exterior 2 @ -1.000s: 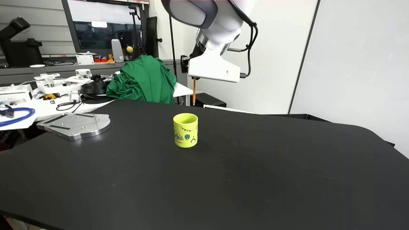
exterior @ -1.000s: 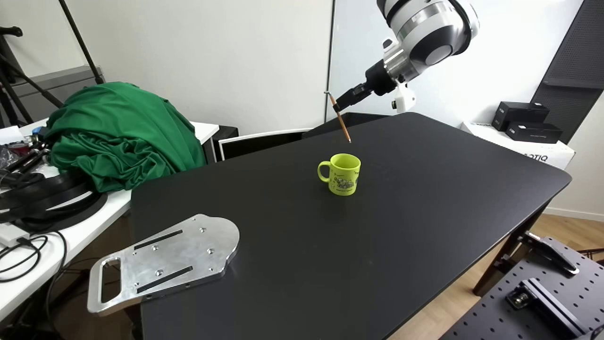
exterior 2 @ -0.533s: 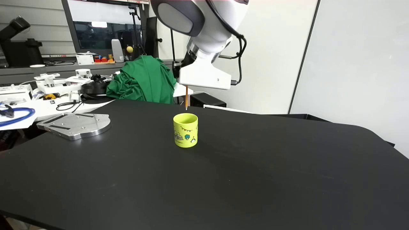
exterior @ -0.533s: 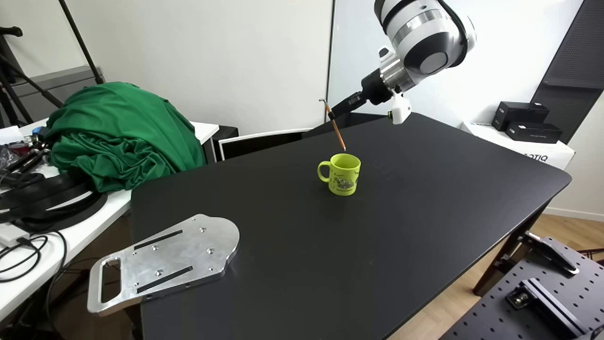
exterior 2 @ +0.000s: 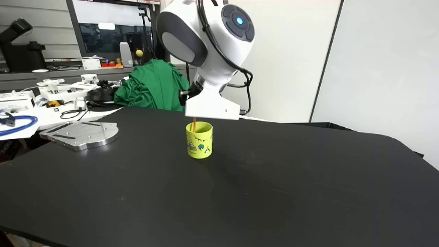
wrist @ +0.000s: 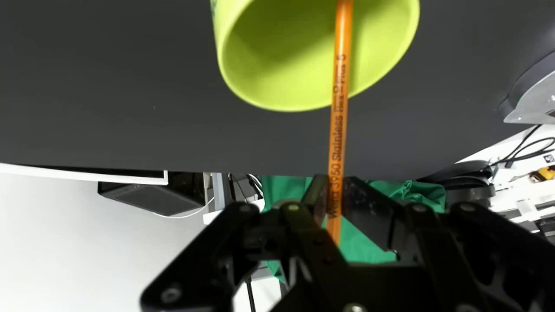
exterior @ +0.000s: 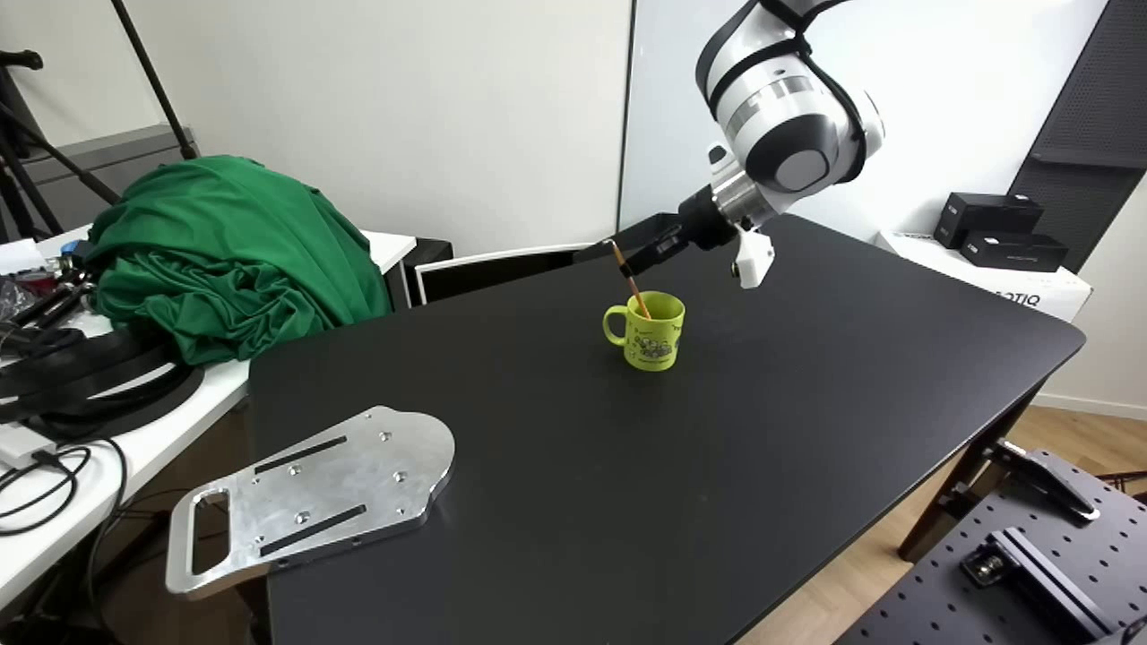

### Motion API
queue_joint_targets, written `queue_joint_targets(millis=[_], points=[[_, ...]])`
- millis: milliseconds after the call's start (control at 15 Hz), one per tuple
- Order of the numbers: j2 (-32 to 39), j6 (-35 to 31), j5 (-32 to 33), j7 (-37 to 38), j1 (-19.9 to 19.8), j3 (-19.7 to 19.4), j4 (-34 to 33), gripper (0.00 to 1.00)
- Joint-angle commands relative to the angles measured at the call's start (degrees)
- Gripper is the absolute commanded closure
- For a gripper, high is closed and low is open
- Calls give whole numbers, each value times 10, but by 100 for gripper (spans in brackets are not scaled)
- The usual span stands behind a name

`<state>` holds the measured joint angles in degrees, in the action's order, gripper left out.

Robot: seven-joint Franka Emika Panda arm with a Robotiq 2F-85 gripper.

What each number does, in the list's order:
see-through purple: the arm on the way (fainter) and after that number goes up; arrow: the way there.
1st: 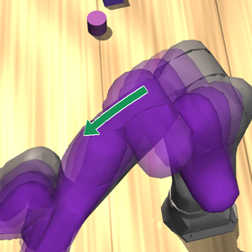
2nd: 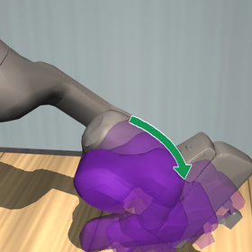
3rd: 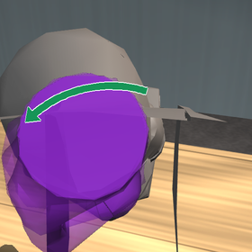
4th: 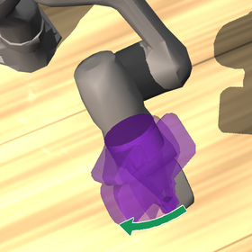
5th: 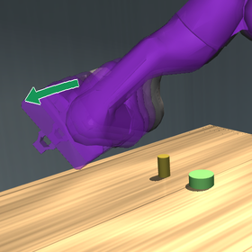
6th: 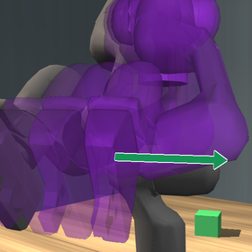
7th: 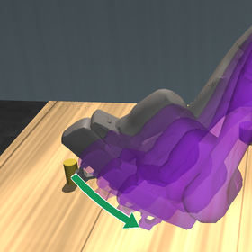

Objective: Put the orange tool in the mug

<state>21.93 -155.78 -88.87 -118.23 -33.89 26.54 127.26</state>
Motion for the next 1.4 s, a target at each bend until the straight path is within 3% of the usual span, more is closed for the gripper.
queue_joint_targets(millis=[0, 200, 667, 933, 1000, 1333], points=[[27, -30, -20, -29, 9, -3, -1, 56], [27, -43, -12, -21, 17, -5, -6, 48], [-26, -77, 17, -6, 27, -8, -3, 2], [-2, -102, 116, 41, 39, -25, 2, 0], [-13, -81, 78, 8, 25, -12, -2, 0], [2, -91, 105, 19, 33, -22, 2, 0]])
